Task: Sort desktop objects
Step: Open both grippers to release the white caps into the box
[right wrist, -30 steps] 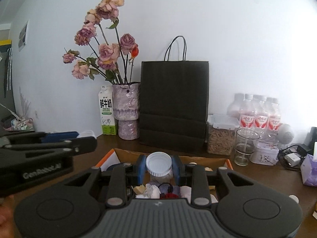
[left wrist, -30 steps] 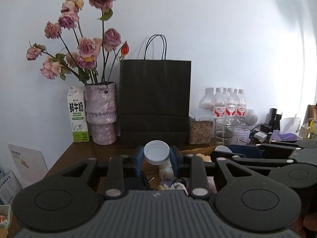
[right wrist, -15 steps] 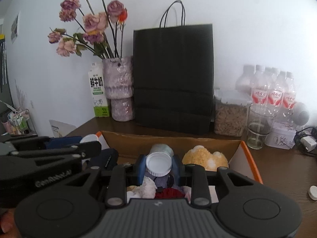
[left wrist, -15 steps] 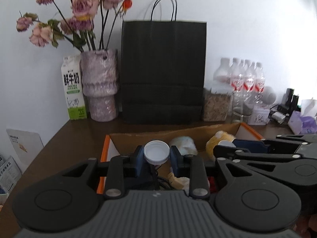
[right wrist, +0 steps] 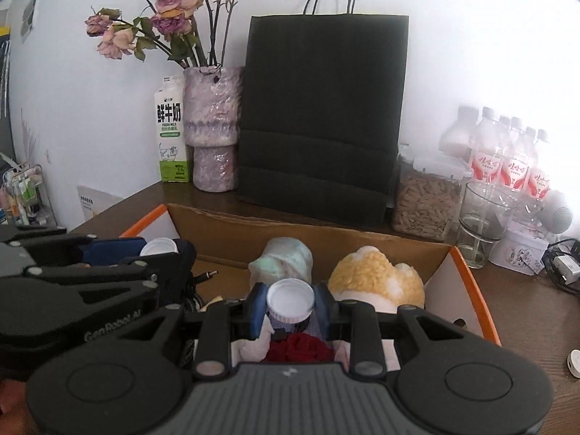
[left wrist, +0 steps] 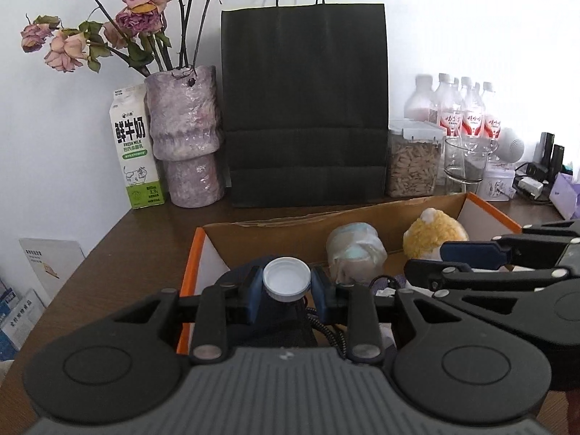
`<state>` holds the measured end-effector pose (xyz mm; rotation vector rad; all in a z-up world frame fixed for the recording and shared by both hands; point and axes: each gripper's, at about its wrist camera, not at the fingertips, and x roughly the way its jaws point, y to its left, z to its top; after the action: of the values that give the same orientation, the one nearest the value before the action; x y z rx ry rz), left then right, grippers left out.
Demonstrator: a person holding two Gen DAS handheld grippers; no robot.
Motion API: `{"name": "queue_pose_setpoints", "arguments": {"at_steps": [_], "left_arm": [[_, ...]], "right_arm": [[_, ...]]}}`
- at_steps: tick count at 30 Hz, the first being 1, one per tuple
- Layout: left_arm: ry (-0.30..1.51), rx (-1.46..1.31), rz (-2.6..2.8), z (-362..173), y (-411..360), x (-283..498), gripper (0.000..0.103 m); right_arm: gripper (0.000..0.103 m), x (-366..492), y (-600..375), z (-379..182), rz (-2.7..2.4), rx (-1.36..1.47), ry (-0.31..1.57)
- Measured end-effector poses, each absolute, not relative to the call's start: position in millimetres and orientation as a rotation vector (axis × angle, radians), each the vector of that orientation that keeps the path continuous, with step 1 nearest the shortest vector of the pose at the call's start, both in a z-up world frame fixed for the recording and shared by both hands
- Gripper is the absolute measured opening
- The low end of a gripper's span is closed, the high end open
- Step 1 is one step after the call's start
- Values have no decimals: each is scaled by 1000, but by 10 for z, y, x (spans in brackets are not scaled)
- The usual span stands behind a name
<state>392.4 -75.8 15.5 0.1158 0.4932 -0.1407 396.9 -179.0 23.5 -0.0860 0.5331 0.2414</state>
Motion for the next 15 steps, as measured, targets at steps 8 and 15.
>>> {"name": "queue_pose_setpoints", "arguments": {"at_steps": [8, 15], "left_arm": [[433, 109, -29, 297, -638, 3812, 86], [406, 55, 7, 481, -455, 3727, 103]], "right_arm": [[60, 3876, -1887, 365, 212, -63, 493], [103, 3804, -2020, 522, 190, -14, 456]]}}
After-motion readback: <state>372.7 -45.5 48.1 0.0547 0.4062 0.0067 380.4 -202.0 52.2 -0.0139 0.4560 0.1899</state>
